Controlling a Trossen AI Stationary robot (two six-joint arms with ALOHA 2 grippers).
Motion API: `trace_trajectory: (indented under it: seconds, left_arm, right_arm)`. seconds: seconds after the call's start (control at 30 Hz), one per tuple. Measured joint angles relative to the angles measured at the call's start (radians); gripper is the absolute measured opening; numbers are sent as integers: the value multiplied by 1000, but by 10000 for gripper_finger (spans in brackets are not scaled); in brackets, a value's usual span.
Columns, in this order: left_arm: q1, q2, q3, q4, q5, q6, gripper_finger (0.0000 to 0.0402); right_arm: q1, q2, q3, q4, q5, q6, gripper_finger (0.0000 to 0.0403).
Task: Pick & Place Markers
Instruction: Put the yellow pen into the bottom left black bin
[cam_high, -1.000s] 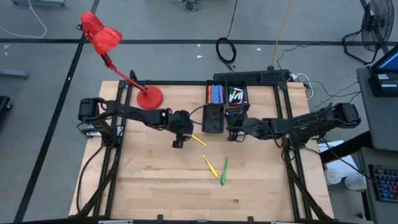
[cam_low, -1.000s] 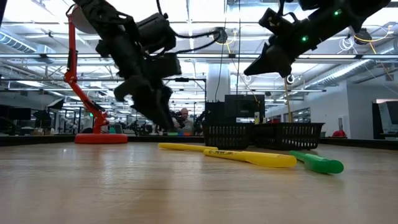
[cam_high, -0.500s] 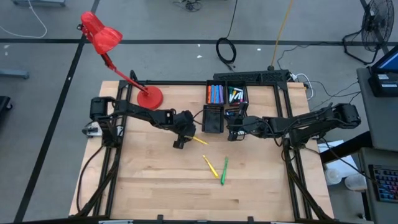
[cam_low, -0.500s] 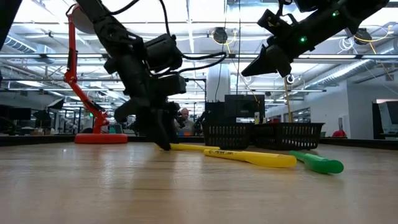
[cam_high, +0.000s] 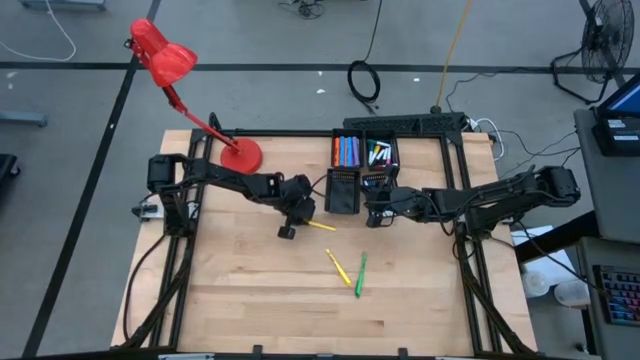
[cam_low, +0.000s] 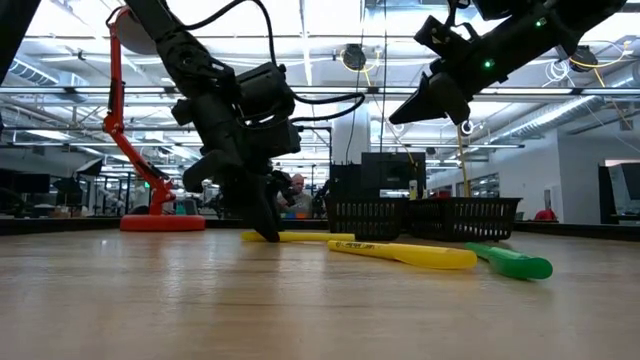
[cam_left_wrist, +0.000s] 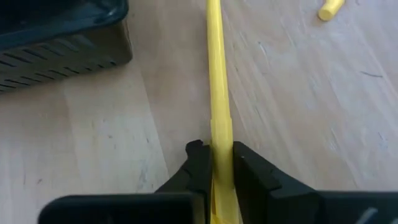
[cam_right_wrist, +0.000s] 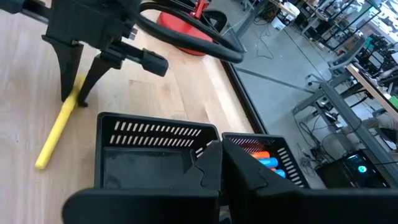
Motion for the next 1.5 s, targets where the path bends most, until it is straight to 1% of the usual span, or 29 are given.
trace_trajectory:
  seconds: [0.1, 0.2, 0.27, 0.33, 0.4, 0.5, 0.57, 0.6, 0.63, 0.7, 0.8, 0.9, 0.93, 1.0, 1.13, 1.23, 1.27, 1.33, 1.4, 1.43, 1.5]
  left_arm:
    - [-11, -11, 0, -12, 8, 11, 42]
    - [-32, -55, -5, -37, -36, 37, 42]
    - [-40, -102, -10, -81, -65, 51, 42]
    - [-40, -161, -19, -148, -60, 59, 42]
    - [-40, -224, -15, -145, -57, 55, 42]
    - [-38, -314, -10, -108, -79, 33, 39]
    - [-38, -344, -11, -38, -86, 27, 24]
    - [-38, -356, -12, 14, -87, 8, 24]
    - [-37, -363, -12, 89, -94, -36, 24]
    - [-31, -362, -8, 261, -137, -186, 22]
    - [-18, -317, -8, 463, -164, -378, 9]
    - [-19, -256, -10, 624, -167, -573, 1]
    - [-20, -236, -6, 669, -167, -618, 3]
    - [-19, -201, -8, 698, -179, -645, 7]
    - [-18, -173, -9, 703, -214, -609, 11]
    - [-19, -189, -8, 705, -209, -503, 12]
    - [-21, -201, -8, 688, -211, -453, 13]
    - [-28, -225, -7, 661, -244, -352, 13]
    - [-36, -249, -7, 599, -271, -280, 14]
    - [-42, -258, -7, 564, -265, -248, 17]
    - [-61, -274, -7, 484, -219, -191, 30]
  right_arm:
    - [0, 0, 0, -2, 0, 3, 0]
    - [0, 0, 0, -3, 1, 3, 0]
    - [0, 0, 0, -4, 1, 3, 0]
    - [1, 0, 0, -5, 1, 3, 0]
    - [1, 0, 0, -9, 1, 3, 0]
    - [1, 0, 0, -6, 1, 0, 0]
    - [1, 0, 0, 7, 6, -20, 0]
    - [1, -2, 0, 16, 8, -33, 0]
    - [1, -8, 0, 19, 16, -47, 0]
    - [1, -16, 0, 50, 68, -68, 0]
    - [1, -39, 0, 81, 183, -97, 0]
    - [0, -61, 0, 114, 263, -141, 0]
    - [1, -69, 0, 123, 282, -154, 0]
    - [1, -78, 0, 148, 299, -158, 0]
    - [10, -90, 0, 134, 289, -109, 0]
    - [31, -89, 0, 118, 285, -54, 0]
    - [39, -90, 0, 113, 272, -34, 0]
    - [52, -90, 0, 99, 209, -5, 1]
    - [72, -89, 0, 97, 152, 2, 7]
    - [83, -89, 0, 100, 131, 0, 11]
    - [106, -90, 0, 101, 115, -7, 21]
